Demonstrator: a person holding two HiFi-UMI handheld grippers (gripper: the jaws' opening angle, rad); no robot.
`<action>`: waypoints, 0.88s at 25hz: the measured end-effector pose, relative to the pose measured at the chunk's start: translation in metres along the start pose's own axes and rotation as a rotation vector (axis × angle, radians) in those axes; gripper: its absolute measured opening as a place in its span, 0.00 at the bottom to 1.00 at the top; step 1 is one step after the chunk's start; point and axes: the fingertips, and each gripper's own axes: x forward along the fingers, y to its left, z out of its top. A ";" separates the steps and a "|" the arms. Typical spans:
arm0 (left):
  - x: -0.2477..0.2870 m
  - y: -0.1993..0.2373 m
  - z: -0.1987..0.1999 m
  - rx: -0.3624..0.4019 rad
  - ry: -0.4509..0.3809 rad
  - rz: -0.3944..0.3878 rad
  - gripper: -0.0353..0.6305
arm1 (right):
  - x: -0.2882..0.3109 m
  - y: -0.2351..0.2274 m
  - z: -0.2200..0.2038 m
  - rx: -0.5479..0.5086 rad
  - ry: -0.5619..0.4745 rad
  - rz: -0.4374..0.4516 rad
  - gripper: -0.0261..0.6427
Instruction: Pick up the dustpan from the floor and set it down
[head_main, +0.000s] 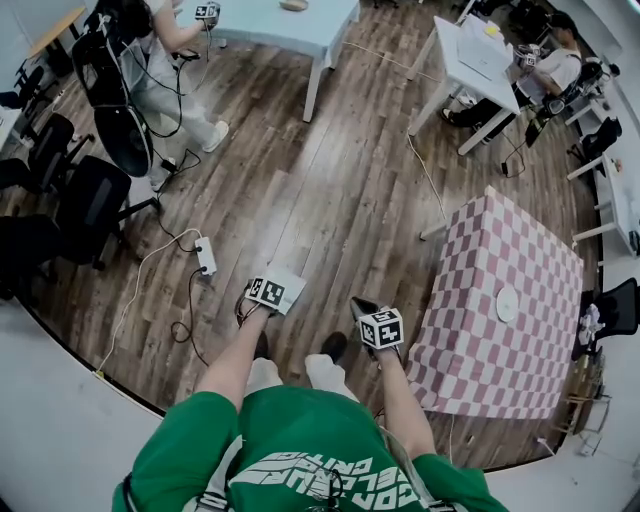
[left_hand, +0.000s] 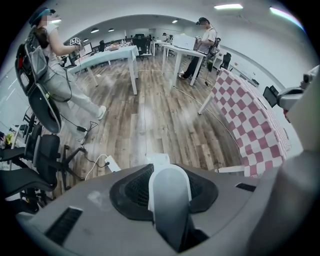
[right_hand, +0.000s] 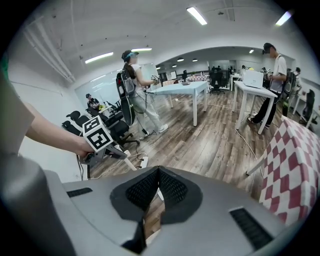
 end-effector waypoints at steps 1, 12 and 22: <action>0.000 -0.001 0.002 0.002 -0.009 -0.006 0.21 | 0.000 0.002 -0.002 0.000 0.001 0.002 0.05; -0.030 0.000 0.014 0.079 -0.102 -0.003 0.22 | -0.005 0.019 -0.007 0.002 -0.017 0.012 0.05; -0.089 0.005 0.021 0.052 -0.290 -0.060 0.24 | -0.014 0.036 0.019 -0.009 -0.089 -0.011 0.05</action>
